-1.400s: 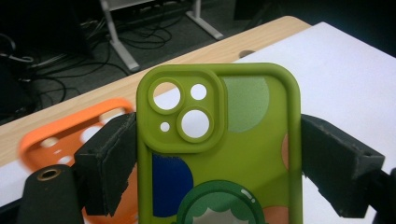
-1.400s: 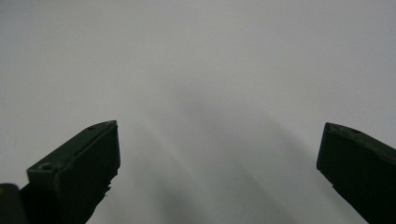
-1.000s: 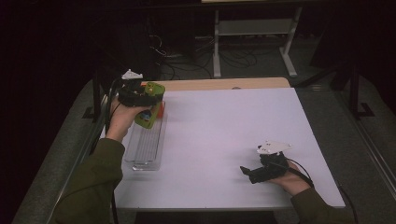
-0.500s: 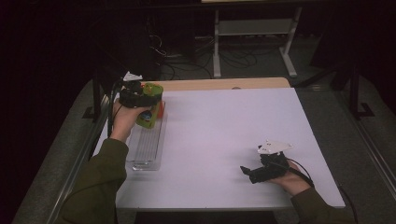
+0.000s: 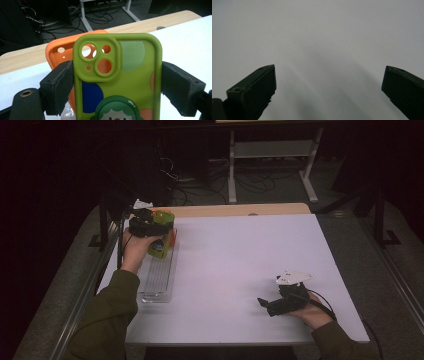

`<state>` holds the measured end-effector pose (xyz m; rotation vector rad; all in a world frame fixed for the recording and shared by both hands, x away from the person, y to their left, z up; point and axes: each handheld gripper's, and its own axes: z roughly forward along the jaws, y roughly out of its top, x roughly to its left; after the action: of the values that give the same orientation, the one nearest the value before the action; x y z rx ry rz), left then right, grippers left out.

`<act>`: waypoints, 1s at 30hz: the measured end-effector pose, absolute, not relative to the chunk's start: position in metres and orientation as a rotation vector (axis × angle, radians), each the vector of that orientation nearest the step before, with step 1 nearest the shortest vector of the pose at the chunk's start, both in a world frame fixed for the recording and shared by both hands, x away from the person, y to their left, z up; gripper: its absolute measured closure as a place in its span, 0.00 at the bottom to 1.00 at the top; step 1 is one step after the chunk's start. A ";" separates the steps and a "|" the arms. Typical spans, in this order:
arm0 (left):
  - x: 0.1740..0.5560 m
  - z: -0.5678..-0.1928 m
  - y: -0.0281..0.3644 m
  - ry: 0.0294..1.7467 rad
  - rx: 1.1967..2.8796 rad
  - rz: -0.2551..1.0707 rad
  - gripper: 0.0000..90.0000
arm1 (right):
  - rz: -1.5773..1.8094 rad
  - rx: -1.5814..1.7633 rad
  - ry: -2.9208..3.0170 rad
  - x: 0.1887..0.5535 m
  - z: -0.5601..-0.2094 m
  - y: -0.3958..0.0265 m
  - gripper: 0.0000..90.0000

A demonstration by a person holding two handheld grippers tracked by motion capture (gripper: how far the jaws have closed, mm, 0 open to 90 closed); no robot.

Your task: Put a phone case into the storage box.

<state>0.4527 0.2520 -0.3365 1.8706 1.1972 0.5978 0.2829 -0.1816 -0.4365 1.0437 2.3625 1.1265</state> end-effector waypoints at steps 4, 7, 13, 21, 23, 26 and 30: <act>0.447 -0.332 0.247 1.168 1.877 0.596 0.18 | 1.119 1.033 2.368 0.284 -0.436 -0.182 0.00; 0.442 -0.329 0.239 1.134 1.882 0.592 0.18 | 1.132 1.036 2.364 0.284 -0.433 -0.179 0.00; 0.432 -0.324 0.218 1.076 1.889 0.565 0.18 | 1.159 1.030 2.366 0.289 -0.423 -0.171 0.00; 0.420 -0.324 0.183 1.019 1.896 0.519 0.18 | 1.304 1.054 2.363 0.298 -0.406 -0.153 0.00; 0.418 -0.325 0.174 1.010 1.886 0.504 0.18 | 1.313 1.065 2.354 0.301 -0.403 -0.148 0.00; 0.415 -0.327 0.162 0.984 1.899 0.494 0.18 | 1.350 1.061 2.331 0.306 -0.399 -0.141 0.02; 0.411 -0.328 0.147 0.958 1.908 0.476 0.18 | 1.418 1.072 2.299 0.312 -0.393 -0.134 0.06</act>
<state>0.4111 0.1465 -0.3282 1.9077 0.9585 0.4756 0.3119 -0.1341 -0.3931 1.0722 2.2992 1.4177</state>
